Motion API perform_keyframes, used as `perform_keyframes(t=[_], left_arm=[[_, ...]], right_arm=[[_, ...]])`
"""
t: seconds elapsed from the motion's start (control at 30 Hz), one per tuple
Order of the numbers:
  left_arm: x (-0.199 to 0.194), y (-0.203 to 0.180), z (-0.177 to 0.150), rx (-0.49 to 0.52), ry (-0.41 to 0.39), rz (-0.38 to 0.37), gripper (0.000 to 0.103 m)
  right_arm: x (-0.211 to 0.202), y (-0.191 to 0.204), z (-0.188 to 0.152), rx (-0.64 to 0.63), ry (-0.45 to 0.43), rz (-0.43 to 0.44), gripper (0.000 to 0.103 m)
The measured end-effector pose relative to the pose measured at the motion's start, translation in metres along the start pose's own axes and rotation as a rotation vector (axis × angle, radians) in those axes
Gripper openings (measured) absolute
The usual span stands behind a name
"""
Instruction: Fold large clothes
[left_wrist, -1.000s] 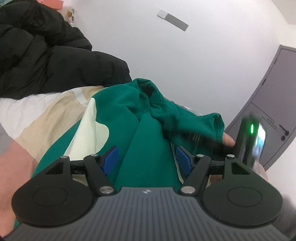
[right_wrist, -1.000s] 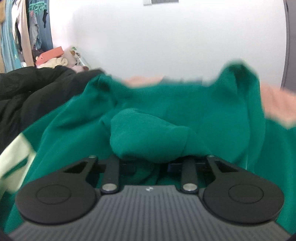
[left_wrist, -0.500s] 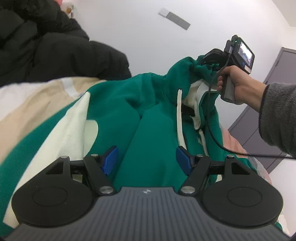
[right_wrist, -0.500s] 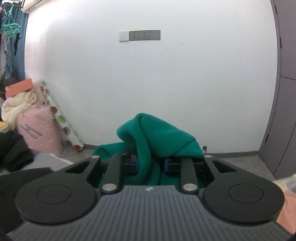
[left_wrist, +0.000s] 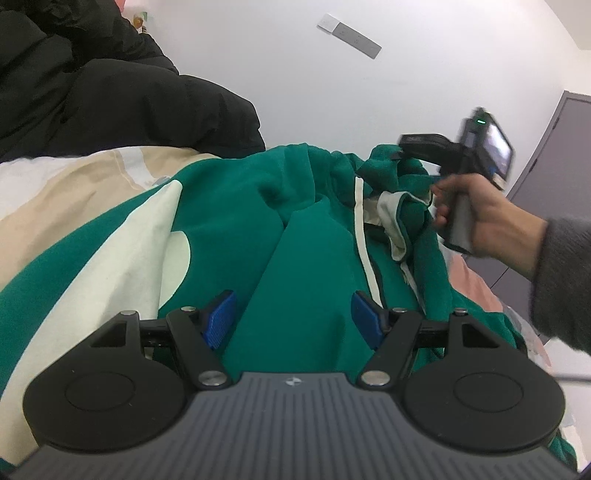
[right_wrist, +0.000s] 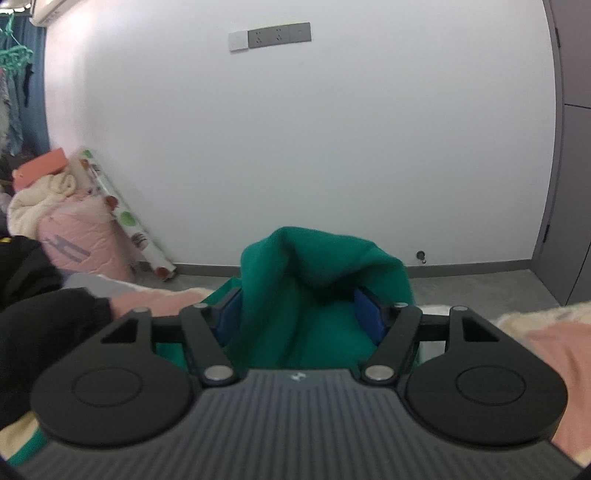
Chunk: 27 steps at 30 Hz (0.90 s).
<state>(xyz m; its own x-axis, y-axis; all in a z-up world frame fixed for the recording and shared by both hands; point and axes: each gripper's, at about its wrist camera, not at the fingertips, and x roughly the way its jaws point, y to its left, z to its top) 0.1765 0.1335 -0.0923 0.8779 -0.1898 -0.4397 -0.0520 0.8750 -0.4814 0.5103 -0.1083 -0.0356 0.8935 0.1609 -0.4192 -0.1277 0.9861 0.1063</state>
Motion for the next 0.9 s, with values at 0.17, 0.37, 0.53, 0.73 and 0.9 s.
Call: perform_keyframes(t=[0.17,0.37,0.53,0.73,0.9], left_arm=[[-0.017,-0.001,0.006,-0.022,0.02,0.006,0.073],[-0.055,-0.005,0.006,-0.02,0.048,0.057,0.073],[-0.096,-0.01,0.002,-0.031,0.072,0.098,0.073],[-0.139,-0.025,-0.003,0.051,0.042,0.196,0.073],[-0.155,-0.02,-0.009,0.047,0.064,0.329,0.073]], right_arm=[[-0.072,-0.015,-0.006,0.029,0.022,0.054,0.068],[-0.18,-0.034,-0.038,0.011,0.041,0.094,0.068],[-0.266,-0.041,-0.087,0.037,0.113,0.126,0.068],[-0.333,-0.036,-0.153,0.058,0.283,0.175,0.068],[-0.363,-0.023,-0.203,0.04,0.395,0.277,0.068]])
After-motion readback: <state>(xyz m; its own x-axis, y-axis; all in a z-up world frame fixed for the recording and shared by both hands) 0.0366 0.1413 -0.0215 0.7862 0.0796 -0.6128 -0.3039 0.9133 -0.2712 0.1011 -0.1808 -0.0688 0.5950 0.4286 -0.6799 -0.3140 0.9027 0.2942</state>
